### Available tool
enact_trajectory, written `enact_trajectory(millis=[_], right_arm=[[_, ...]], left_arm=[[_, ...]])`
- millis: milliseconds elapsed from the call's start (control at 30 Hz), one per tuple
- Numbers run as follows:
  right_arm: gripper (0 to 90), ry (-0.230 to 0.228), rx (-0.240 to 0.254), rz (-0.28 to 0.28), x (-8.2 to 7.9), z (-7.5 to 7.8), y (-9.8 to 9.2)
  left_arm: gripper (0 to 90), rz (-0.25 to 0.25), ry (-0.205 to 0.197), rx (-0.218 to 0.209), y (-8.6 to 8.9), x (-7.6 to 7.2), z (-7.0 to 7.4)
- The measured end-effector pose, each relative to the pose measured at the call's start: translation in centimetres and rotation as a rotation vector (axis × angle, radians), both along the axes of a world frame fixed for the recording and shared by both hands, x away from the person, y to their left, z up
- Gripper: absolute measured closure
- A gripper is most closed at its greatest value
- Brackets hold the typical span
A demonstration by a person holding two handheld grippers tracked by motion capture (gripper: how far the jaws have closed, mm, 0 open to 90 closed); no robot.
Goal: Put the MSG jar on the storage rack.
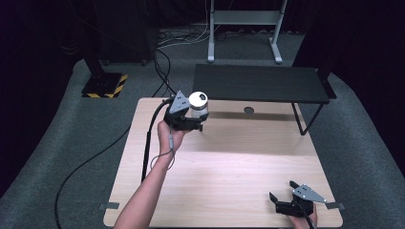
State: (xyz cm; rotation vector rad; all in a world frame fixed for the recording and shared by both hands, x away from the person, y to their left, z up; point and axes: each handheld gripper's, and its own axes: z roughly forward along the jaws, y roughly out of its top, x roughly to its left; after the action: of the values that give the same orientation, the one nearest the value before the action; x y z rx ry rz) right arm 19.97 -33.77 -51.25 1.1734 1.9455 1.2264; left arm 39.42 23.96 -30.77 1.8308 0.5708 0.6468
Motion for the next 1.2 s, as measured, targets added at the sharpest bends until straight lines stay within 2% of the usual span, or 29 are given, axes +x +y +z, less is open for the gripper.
enact_trajectory(millis=[100, 133, 300, 333, 367, 400, 433, 467, 567, 600, 700, 733, 767, 867, 900, 933, 1033, 1133, 1200], right_arm=[[1.0, 0.000, 0.000, 0.001, 0.0, 0.0, 0.0], [1.0, 0.000, -0.002, 0.002, 0.0, 0.0, 0.0], [1.0, 0.000, -0.004, 0.002, 0.0, 0.0, 0.0], [1.0, 0.000, -0.004, 0.002, 0.0, 0.0, 0.0], [1.0, 0.000, -0.004, 0.002, 0.0, 0.0, 0.0], [1.0, 0.000, -0.004, 0.002, 0.0, 0.0, 0.0], [1.0, 0.000, -0.004, 0.002, 0.0, 0.0, 0.0], [1.0, 0.001, -0.003, 0.003, 0.0, 0.0, 0.0], [1.1, -0.002, -0.007, 0.005, 0.0, 0.0, 0.0], [1.1, -0.001, -0.008, 0.004, 0.0, 0.0, 0.0], [1.1, -0.001, -0.008, 0.003, 0.0, 0.0, 0.1], [1.1, 0.000, -0.009, 0.004, 0.0, 0.0, 0.1], [1.1, 0.000, -0.009, 0.004, 0.0, 0.0, 0.1], [1.1, 0.000, -0.010, 0.004, 0.0, 0.1, 0.1], [1.1, 0.000, -0.010, 0.004, 0.0, 0.1, 0.1], [1.2, 0.001, -0.010, 0.006, 0.0, 0.1, 0.0], [1.2, 0.002, -0.011, 0.007, 0.1, 0.1, 0.0], [1.2, 0.001, -0.014, 0.006, 0.1, 0.1, 0.1], [1.2, 0.001, -0.014, 0.005, 0.0, 0.1, 0.1]], left_arm=[[31.2, 0.000, -0.003, 0.004, -0.5, 0.6, 0.7], [31.2, 0.002, -0.008, 0.023, -1.0, 1.2, 1.5], [31.2, 0.014, -0.004, 0.030, -1.9, 2.3, 2.6], [31.2, 0.018, 0.001, 0.025, -2.2, 3.1, 3.0], [31.1, 0.018, 0.001, 0.025, -2.2, 3.1, 3.0], [31.2, 0.024, 0.006, 0.028, -2.5, 4.0, 3.6], [31.1, 0.024, 0.006, 0.028, -2.5, 4.0, 3.6], [31.2, 0.033, 0.018, 0.029, -2.8, 4.8, 4.1], [31.2, 0.042, 0.024, 0.041, -3.2, 5.7, 4.5], [31.1, 0.051, 0.043, 0.037, -3.3, 6.6, 4.8], [31.1, 0.065, 0.053, 0.034, -3.6, 7.3, 4.9], [31.1, 0.074, 0.071, 0.035, -3.8, 8.1, 5.0], [31.2, 0.074, 0.071, 0.035, -3.8, 8.1, 5.0], [31.2, 0.085, 0.096, 0.030, -4.0, 9.4, 5.0], [31.2, 0.085, 0.096, 0.030, -4.0, 9.4, 5.0], [31.2, 0.098, 0.110, 0.043, -4.3, 9.9, 5.0], [31.1, 0.108, 0.119, 0.050, -4.4, 10.4, 4.9], [31.2, 0.117, 0.141, 0.020, -4.1, 11.2, 4.3], [31.1, 0.123, 0.143, 0.028, -4.3, 11.4, 4.2]])
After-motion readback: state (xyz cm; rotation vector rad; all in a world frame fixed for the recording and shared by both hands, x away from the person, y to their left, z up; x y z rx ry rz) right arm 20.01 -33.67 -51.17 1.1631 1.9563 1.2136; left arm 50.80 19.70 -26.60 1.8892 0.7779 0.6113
